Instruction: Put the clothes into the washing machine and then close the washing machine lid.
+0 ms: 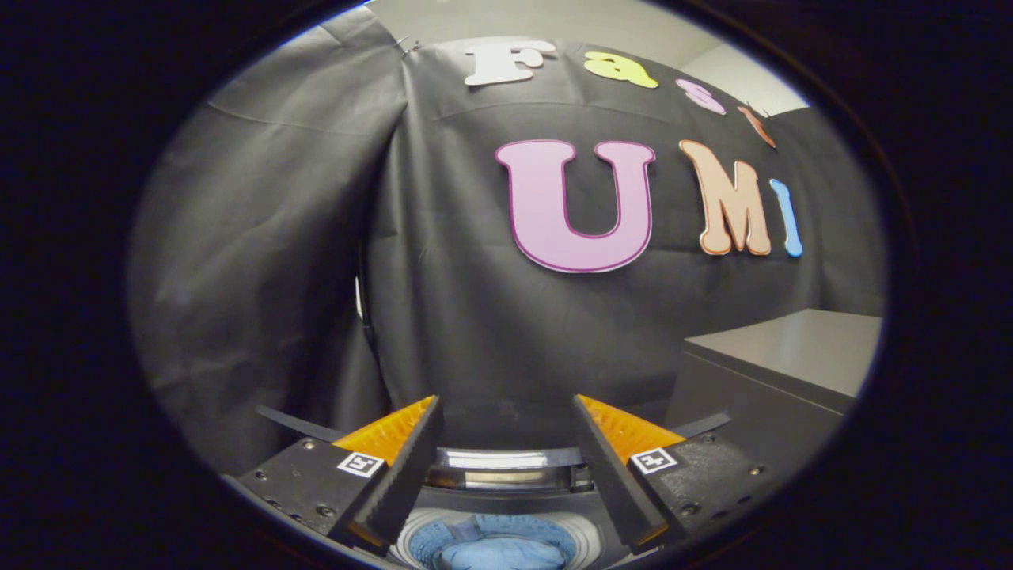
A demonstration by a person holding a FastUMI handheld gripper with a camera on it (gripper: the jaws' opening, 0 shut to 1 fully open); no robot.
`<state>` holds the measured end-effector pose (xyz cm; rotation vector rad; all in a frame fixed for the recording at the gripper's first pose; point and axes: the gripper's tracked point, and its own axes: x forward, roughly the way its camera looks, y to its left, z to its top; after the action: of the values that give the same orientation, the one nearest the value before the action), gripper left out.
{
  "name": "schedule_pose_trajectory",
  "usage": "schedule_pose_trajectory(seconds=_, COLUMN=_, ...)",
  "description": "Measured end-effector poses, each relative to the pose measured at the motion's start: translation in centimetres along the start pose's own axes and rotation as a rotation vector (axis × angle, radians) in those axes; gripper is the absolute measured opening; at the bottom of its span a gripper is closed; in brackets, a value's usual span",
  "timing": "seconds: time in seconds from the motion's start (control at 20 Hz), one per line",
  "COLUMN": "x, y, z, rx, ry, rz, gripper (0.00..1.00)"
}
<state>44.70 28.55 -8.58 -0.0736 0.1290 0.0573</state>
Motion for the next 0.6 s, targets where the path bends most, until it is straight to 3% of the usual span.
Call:
schedule_pose_trajectory(seconds=0.2, x=-4.4, y=-0.2, z=-4.2, rx=0.007, ry=0.101, rz=0.048, gripper=0.96)
schedule_pose_trajectory(seconds=0.35, x=-6.9, y=-1.0, z=-4.2, rx=-0.031, ry=0.083, rz=0.052, gripper=0.96)
schedule_pose_trajectory(seconds=0.6, x=-11.0, y=-1.7, z=-3.3, rx=0.045, ry=0.097, rz=0.072, gripper=0.96)
